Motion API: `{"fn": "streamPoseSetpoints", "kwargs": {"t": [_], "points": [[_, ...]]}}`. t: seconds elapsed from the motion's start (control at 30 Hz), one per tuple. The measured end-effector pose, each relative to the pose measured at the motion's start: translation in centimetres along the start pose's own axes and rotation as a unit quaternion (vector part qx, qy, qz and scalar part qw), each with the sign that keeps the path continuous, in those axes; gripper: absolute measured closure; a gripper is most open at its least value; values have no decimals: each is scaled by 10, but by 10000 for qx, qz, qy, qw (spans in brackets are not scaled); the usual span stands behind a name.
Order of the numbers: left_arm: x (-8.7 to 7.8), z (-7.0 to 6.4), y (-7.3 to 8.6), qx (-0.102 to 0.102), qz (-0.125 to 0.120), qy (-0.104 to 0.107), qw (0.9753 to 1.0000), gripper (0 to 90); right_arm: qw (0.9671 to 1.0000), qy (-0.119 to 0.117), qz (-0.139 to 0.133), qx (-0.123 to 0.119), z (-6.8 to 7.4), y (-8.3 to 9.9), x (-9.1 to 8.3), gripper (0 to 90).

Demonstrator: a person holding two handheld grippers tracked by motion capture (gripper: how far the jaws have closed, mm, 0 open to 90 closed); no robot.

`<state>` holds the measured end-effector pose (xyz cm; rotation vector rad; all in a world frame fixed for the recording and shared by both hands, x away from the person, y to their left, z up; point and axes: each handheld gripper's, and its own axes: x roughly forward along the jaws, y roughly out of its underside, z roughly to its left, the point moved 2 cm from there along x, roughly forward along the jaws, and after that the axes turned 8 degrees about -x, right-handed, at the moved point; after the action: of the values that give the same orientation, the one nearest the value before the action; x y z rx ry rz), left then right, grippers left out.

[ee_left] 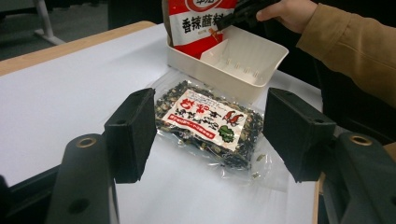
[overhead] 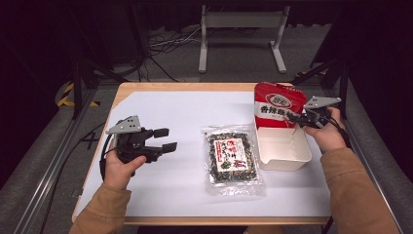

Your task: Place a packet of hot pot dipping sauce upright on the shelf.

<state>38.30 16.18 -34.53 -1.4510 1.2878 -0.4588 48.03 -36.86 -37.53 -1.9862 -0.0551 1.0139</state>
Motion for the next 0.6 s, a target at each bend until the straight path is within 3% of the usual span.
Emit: {"fn": "streamPoseSetpoints", "kwargs": {"t": [0.17, 0.27, 0.43, 0.5, 0.6], "points": [[1, 0, 0, 0, 24, -6, 10000, 356, 9998, 52, 69, 154, 0, 0, -1, 811], [2, 1, 0, 2, 46, -4, 10000, 347, 9997, 198, 54, 137, 1, -2, -4, 682], [3, 3, 1, -33, 82, -46, 10000, 330, 9980, 350, -280, 451, -1, 1, -20, 493], [5, 4, 0, -5, 91, -104, 9999, 326, 9958, 393, -495, 661, 0, 3, -29, 458], [8, 6, -1, 12, 115, -179, 9998, 319, 9943, 421, -662, 718, 3, 6, -41, 458]]}}
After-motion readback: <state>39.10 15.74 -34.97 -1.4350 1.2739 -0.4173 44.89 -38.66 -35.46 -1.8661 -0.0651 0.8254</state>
